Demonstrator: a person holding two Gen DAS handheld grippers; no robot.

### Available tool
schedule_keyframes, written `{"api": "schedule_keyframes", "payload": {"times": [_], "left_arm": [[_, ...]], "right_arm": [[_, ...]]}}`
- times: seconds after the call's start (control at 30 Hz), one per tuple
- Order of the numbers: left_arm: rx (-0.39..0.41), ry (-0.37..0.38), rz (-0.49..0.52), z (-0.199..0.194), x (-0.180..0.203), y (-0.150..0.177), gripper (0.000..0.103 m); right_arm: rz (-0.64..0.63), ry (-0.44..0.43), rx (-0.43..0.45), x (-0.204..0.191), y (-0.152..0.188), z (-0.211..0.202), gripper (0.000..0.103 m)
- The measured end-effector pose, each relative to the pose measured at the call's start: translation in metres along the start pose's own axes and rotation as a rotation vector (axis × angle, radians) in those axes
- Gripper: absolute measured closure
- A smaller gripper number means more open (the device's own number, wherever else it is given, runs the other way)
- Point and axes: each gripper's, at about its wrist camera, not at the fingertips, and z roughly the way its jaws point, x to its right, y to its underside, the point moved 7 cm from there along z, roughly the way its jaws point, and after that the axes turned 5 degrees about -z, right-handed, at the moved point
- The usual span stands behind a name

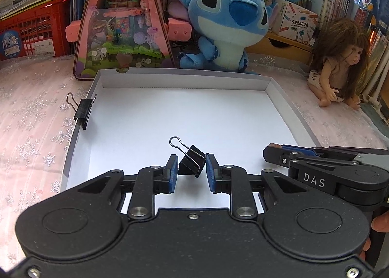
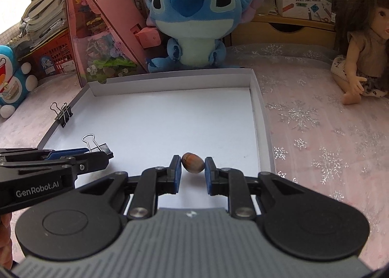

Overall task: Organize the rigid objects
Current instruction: 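Carry the binder clip and acorn into the white tray, opening both tools, then withdraw both open tools from the tray toward the remaining objects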

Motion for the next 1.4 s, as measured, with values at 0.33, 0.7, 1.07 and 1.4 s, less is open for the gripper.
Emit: {"api": "schedule_keyframes", "payload": {"times": [0.33, 0.7, 1.07, 1.4], "left_arm": [[-0.008, -0.012, 0.000, 0.008, -0.005, 0.006, 0.081], [0.004, -0.020, 0.009, 0.009, -0.004, 0.007, 0.081], [0.019, -0.029, 0.017, 0.000, -0.003, 0.006, 0.079], [0.115, -0.027, 0.046, -0.043, -0.003, 0.003, 0.047]], "right_arm": [[-0.025, 0.011, 0.005, -0.002, 0.003, 0.003, 0.078], [-0.027, 0.012, 0.012, -0.002, 0.004, 0.003, 0.078], [-0.036, 0.007, 0.036, -0.004, 0.006, -0.004, 0.056], [-0.066, 0.007, 0.100, -0.007, 0.006, -0.033, 0.034]]}}
